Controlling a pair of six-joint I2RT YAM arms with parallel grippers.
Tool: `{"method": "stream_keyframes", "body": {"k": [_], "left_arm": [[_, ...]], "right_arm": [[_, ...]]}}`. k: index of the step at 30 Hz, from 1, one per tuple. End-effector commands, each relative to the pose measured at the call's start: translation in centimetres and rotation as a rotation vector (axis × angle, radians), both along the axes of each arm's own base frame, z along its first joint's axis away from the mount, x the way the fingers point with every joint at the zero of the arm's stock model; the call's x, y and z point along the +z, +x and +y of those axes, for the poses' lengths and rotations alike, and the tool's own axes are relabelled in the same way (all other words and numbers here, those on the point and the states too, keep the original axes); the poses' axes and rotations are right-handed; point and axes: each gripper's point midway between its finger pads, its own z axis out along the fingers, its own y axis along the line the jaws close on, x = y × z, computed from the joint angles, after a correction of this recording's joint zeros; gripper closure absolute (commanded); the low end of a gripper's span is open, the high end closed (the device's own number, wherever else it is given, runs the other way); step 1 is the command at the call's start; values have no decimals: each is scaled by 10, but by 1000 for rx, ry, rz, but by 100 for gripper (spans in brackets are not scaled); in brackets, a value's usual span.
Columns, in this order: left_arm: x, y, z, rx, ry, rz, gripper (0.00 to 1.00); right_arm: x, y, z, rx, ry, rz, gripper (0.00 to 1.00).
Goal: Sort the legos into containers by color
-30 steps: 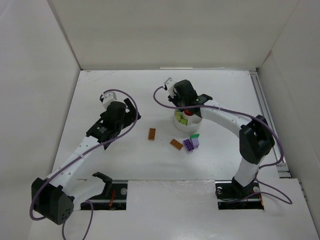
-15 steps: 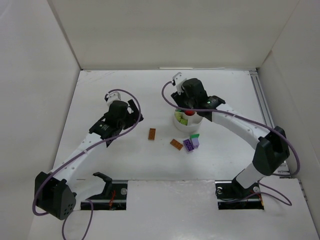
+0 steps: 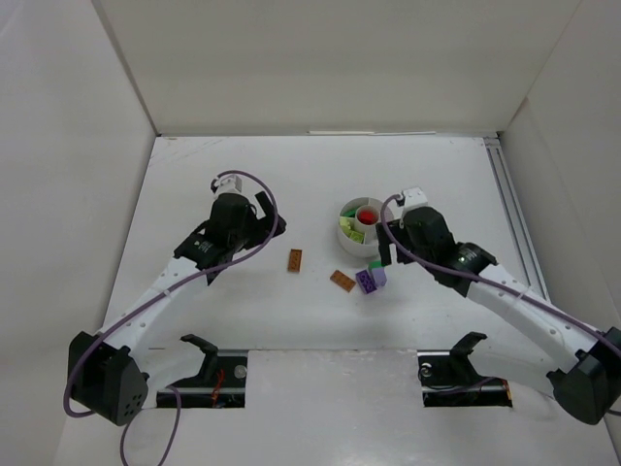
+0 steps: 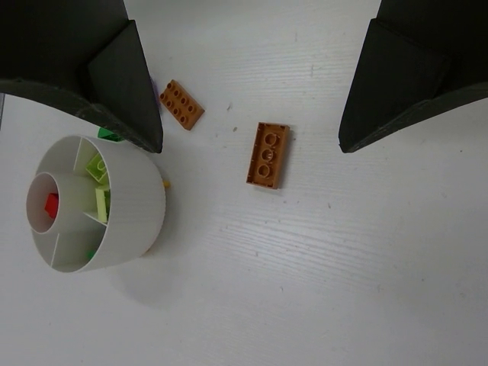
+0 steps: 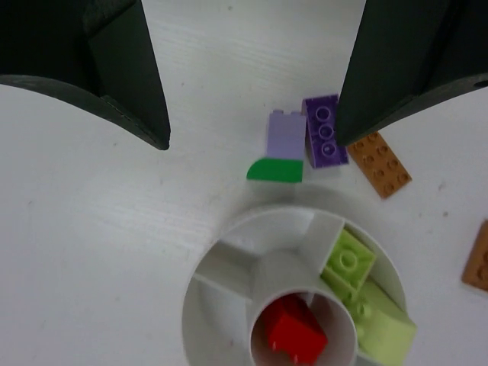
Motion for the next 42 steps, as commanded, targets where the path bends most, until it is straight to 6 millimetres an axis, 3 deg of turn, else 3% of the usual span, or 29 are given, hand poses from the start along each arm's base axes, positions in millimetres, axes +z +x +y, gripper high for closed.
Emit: {"method": "stream_keyframes", "body": {"k": [1, 6, 19, 24, 26, 29, 32, 35, 42], "left_arm": [[10, 3, -8, -43, -29, -39, 0], [3, -4, -9, -53, -43, -20, 0], [-22, -13, -7, -46, -39, 43, 0], [-36, -14, -10, -56, -19, 86, 0], [-43, -15, -13, -64, -10, 106, 0], [-51, -18, -21, -85, 19, 138, 0], [-54, -16, -22, -85, 25, 151, 0], [-52, -16, -22, -85, 25, 151, 0], [-52, -16, -22, -91, 32, 148, 0]], "right_arm": [[-25, -17, 12, -3, 99, 71, 7], [-57, -22, 13, -54, 83, 138, 8], [-74, -34, 27, -16, 58, 167, 19], [-70, -34, 23, -26, 58, 152, 28], [-71, -33, 15, -56, 25, 146, 28], [-69, -31, 18, -80, 65, 144, 30], [-78, -32, 27, -72, 100, 163, 30], [-91, -33, 27, -95, 105, 188, 37], [-109, -35, 32, -83, 60, 226, 38]]}}
